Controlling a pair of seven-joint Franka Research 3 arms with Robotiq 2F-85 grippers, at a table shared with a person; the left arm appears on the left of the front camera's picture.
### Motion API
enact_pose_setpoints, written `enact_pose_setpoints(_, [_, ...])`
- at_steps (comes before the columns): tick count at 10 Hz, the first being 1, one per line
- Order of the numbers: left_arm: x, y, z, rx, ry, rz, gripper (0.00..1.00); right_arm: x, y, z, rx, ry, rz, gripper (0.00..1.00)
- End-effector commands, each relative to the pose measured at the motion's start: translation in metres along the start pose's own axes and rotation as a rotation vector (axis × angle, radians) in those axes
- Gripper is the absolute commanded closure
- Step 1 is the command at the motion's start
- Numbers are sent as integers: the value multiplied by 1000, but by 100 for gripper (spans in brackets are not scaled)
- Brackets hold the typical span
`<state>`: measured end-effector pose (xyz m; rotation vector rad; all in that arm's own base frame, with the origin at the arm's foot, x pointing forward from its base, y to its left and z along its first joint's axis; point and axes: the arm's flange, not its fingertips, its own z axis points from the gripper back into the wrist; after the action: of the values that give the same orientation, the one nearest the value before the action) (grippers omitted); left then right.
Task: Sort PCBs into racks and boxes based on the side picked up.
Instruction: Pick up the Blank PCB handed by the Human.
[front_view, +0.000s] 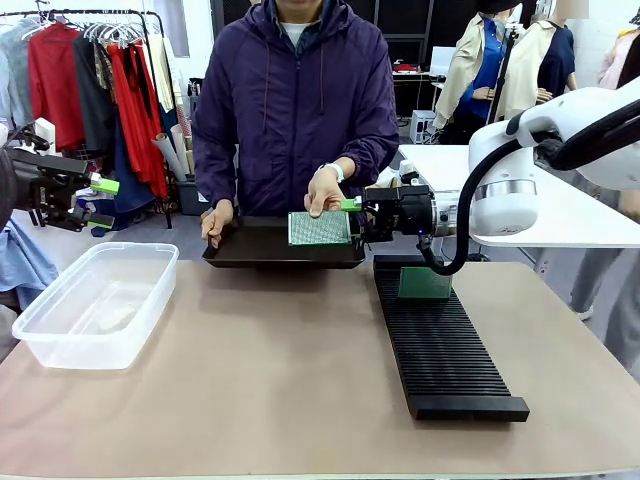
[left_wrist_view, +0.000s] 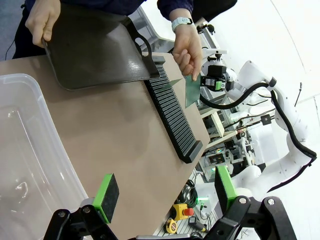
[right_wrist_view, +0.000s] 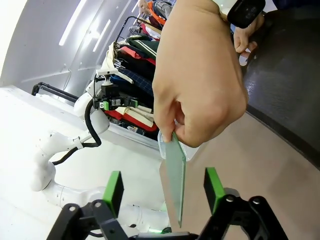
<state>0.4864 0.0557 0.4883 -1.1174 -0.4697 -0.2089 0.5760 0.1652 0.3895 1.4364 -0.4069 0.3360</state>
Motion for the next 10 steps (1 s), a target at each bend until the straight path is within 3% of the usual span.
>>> enact_pose_setpoints(1, [0, -1, 0, -3, -2, -3, 0, 7, -2, -9, -18, -12, 4, 55])
enact_pose_setpoints(3, [0, -1, 0, -3, -2, -3, 0, 9, -4, -11, -21, -12, -4, 95])
enact_pose_setpoints(4, [0, -1, 0, -3, -2, -3, 0, 10, -5, -12, -26, -7, -9, 100])
enact_pose_setpoints(10, [0, -1, 0, -3, -2, -3, 0, 15, -14, -20, -38, 18, -41, 100])
